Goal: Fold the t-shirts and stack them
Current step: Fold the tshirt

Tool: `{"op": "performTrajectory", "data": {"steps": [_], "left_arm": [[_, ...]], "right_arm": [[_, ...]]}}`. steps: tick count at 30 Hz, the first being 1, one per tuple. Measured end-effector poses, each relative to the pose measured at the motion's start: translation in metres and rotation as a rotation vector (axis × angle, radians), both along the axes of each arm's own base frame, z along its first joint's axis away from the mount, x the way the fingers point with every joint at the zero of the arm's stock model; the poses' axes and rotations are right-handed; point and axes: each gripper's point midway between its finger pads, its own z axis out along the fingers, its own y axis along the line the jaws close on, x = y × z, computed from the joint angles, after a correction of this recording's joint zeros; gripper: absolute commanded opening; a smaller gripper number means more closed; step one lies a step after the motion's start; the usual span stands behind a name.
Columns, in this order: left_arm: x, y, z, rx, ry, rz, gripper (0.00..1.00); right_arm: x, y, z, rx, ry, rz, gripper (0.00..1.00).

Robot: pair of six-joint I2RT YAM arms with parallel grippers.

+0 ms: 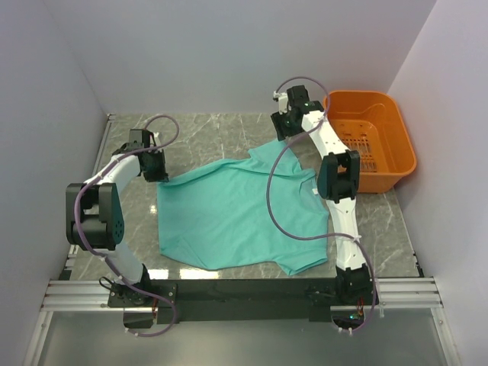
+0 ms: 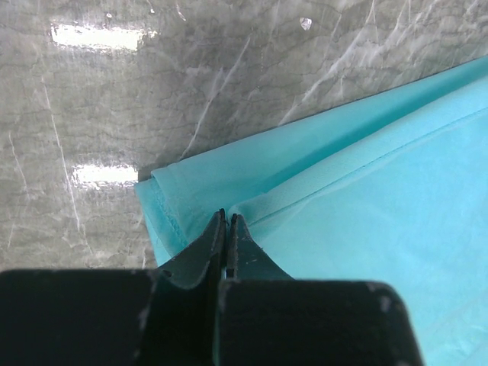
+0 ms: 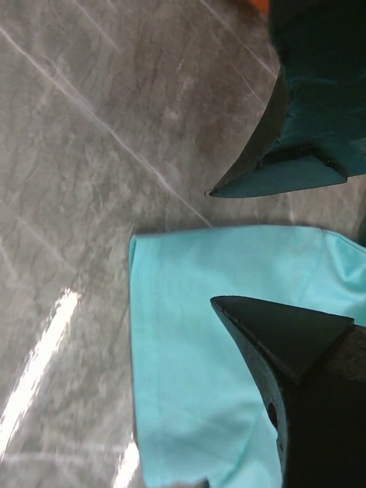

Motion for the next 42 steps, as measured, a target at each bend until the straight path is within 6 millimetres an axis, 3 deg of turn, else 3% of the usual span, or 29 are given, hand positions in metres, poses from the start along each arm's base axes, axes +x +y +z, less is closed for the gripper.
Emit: {"op": "performTrajectory", "data": {"steps": [3, 11, 19, 26, 32, 39, 42], "left_arm": [[0.000, -0.001, 0.000, -0.005, 0.000, -0.003, 0.01], [0.000, -0.003, 0.001, -0.017, 0.000, -0.010, 0.01], [0.000, -0.003, 0.001, -0.017, 0.000, -0.010, 0.01], [0.000, -0.003, 0.001, -0.017, 0.000, -0.010, 0.01], [0.000, -0.003, 0.001, -0.016, 0.000, -0.010, 0.01], [0.000, -0.003, 0.001, -0.016, 0.000, -0.010, 0.01], [0.000, -0.003, 0.001, -0.017, 0.000, -0.010, 0.01]], "right_arm": [[0.003, -0.006, -0.010, -0.040, -0.002, -0.003, 0.60], [0.015, -0.008, -0.013, -0.088, -0.051, 0.060, 0.59], [0.015, -0.001, -0.050, -0.121, -0.022, 0.149, 0.57], [0.024, 0.004, -0.039, -0.133, -0.071, 0.177, 0.53], [0.025, 0.005, -0.050, -0.137, -0.062, 0.202, 0.50], [0.024, 0.010, -0.051, -0.125, -0.064, 0.246, 0.36], [0.023, 0.011, -0.051, -0.125, -0.063, 0.260, 0.23]]}}
